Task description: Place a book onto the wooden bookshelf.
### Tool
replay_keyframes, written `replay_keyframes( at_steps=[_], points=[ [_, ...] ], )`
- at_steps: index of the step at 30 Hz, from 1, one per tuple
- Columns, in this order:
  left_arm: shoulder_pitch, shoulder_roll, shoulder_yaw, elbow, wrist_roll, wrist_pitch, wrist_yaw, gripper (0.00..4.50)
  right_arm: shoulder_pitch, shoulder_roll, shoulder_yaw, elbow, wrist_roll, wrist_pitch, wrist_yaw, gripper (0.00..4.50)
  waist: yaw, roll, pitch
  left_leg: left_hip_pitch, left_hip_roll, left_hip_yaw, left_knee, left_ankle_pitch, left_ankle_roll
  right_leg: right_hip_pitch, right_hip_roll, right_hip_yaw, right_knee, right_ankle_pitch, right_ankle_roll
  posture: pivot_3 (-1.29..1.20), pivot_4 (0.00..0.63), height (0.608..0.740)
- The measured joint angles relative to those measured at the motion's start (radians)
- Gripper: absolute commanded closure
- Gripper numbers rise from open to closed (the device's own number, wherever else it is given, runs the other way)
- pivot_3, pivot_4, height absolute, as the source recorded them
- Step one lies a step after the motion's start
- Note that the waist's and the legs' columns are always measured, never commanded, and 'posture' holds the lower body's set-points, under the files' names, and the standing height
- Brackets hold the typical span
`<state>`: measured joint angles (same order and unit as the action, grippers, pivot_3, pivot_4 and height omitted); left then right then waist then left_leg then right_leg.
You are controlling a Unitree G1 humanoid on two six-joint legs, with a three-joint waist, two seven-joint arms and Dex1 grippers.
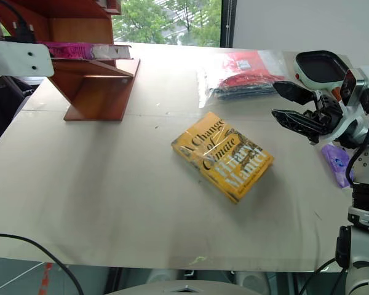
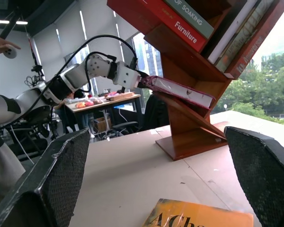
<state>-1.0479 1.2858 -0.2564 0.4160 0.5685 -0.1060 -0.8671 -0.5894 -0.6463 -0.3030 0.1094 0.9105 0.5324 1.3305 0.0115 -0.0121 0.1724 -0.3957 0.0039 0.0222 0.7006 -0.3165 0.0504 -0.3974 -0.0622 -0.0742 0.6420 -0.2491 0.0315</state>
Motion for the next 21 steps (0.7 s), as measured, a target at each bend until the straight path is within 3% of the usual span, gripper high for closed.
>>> replay_keyframes(
  at_steps=[9,14,16,17,20,21],
  points=[
    [-0.063,-0.034,0.016,0.076,0.06,0.025,0.044,0.01,0.006,0.0,-0.002,-0.006,0.0,-0.011,-0.006,0.0,-0.003,0.0,0.0,0.0,0.0,0.0,0.001,0.0,0.0,0.0,0.0,0.001,0.0,0.0,0.0,0.0,0.15,0.74],
    [0.132,0.014,0.15,0.002,-0.012,0.086,0.065,0.01,0.061,-0.015,-0.035,-0.015,0.002,-0.007,-0.01,0.0,-0.002,0.0,0.0,0.0,0.001,0.0,0.001,0.0,0.0,0.0,-0.004,0.002,0.001,0.0,0.0,0.0,0.15,0.74],
    [0.347,0.027,0.293,-0.138,-0.084,0.136,0.028,0.01,0.098,-0.027,-0.053,-0.047,0.011,0.008,-0.018,0.0,-0.003,0.0,0.0,-0.001,0.001,0.0,0.002,0.0,0.0,-0.001,-0.007,0.002,0.001,0.0,0.0,0.0,0.15,0.74],
    [0.466,0.01,0.392,-0.235,-0.121,0.178,-0.001,0.01,0.133,-0.04,-0.07,-0.065,0.015,0.012,-0.025,0.0,-0.001,-0.001,0.0,-0.001,0.001,-0.001,0.002,0.0,0.0,0.0,-0.007,0.002,0.0,0.0,0.0,0.0,0.15,0.74],
    [0.617,-0.1,0.59,-0.44,-0.194,0.29,-0.024,0.01,0.213,-0.057,-0.092,-0.096,0.015,0.011,-0.026,0.0,0.01,-0.002,-0.001,-0.002,0.001,-0.003,0.004,0.0,0.0,0.001,-0.008,-0.001,0.0,0.0,0.0,0.0,0.15,0.74],
    [0.629,-0.191,0.676,-0.544,-0.249,0.366,-0.012,0.01,0.254,-0.059,-0.102,-0.116,0.007,0.003,-0.029,0.0,0.014,-0.001,-0.001,-0.002,0.001,-0.003,0.004,0.0,0.0,0.003,-0.008,-0.001,-0.001,0.0,0.0,0.0,0.15,0.74]
  ],
)
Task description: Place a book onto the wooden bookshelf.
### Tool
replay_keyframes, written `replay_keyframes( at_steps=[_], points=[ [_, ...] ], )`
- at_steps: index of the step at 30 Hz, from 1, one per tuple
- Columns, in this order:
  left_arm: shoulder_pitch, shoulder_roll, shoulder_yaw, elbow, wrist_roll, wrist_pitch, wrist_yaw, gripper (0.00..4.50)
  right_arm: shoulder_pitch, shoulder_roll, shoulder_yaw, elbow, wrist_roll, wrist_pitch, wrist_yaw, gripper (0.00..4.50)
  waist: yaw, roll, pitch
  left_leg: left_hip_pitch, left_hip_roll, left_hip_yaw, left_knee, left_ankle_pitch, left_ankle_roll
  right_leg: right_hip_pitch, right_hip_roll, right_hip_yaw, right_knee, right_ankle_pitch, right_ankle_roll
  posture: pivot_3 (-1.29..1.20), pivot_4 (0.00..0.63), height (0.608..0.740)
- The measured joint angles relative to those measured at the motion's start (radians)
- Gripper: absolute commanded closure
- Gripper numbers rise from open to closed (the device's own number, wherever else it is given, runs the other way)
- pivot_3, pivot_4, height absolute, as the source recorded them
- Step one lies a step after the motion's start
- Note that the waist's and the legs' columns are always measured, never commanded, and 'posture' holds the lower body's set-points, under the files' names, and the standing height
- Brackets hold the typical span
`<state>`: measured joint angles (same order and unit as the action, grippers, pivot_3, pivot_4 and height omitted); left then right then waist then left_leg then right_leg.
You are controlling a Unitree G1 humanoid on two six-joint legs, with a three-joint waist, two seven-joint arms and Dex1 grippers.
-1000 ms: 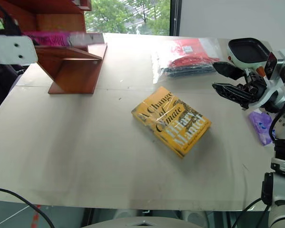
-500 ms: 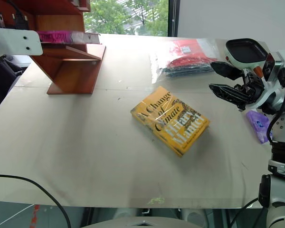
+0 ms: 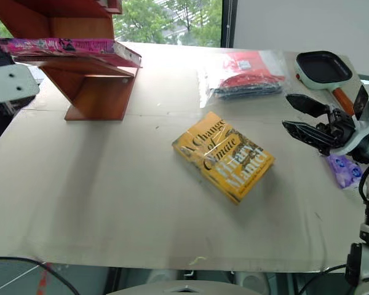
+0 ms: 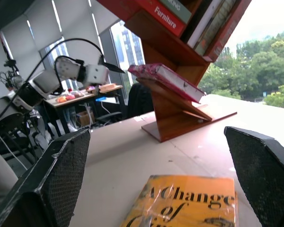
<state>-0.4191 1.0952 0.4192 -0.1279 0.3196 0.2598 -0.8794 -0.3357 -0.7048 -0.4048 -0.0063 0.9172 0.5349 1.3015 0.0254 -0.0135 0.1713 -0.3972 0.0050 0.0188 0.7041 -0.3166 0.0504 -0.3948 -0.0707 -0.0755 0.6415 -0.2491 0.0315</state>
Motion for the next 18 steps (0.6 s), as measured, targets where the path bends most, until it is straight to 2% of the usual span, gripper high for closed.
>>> replay_keyframes(
  at_steps=[1,4,6,8,11,15,18],
  points=[
    [-0.002,-0.062,0.042,-0.062,-0.047,0.052,0.014,0.01,0.028,0.0,-0.004,-0.005,-0.008,-0.008,-0.003,0.0,0.002,0.0,0.0,0.001,0.0,0.0,0.001,0.0,0.0,0.0,0.0,0.0,0.0,0.0,0.0,0.0,0.15,0.74],
    [0.039,-0.359,0.142,-0.33,-0.302,0.295,0.042,0.01,0.165,0.005,-0.004,-0.03,-0.086,-0.093,-0.007,0.0,0.011,0.003,-0.007,0.006,0.0,0.001,0.001,0.0,0.0,0.006,-0.001,0.002,0.001,0.0,0.001,0.0,0.15,0.74],
    [0.219,-0.508,0.082,-0.479,-0.485,0.442,0.017,0.01,0.267,0.03,0.012,-0.024,-0.21,-0.213,-0.035,0.0,0.006,0.002,-0.007,0.016,0.0,0.003,-0.001,0.0,0.0,0.013,0.0,0.007,0.001,0.0,0.001,0.0,0.15,0.74],
    [0.327,-0.575,0.035,-0.526,-0.562,0.499,0.012,0.01,0.323,0.056,0.021,-0.016,-0.295,-0.289,-0.085,0.0,-0.006,0.001,-0.007,0.018,0.001,0.003,-0.002,0.0,0.0,0.013,0.001,0.007,0.001,0.0,0.0,0.0,0.15,0.74],
    [0.499,-0.658,-0.007,-0.568,-0.616,0.487,0.042,0.01,0.416,0.116,0.036,-0.025,-0.428,-0.39,-0.218,0.0,-0.017,0.003,-0.008,0.028,0.001,0.005,-0.006,0.0,-0.001,0.018,0.002,0.012,0.002,0.0,0.0,0.0,0.15,0.74],
    [0.716,-0.715,-0.139,-0.506,-0.564,0.353,0.084,0.01,0.515,0.158,0.05,-0.039,-0.529,-0.497,-0.299,0.0,-0.013,0.005,-0.01,0.034,0.0,0.009,-0.009,-0.001,-0.001,0.02,0.001,0.017,0.002,0.0,0.0,0.0,0.15,0.74],
    [0.757,-0.727,-0.202,-0.414,-0.519,0.219,0.124,0.01,0.578,0.163,0.079,-0.034,-0.623,-0.599,-0.351,0.0,-0.004,0.004,-0.016,0.034,0.0,0.009,-0.011,-0.001,0.0,0.018,0.0,0.017,0.001,-0.002,-0.004,0.0,0.15,0.74]
  ],
)
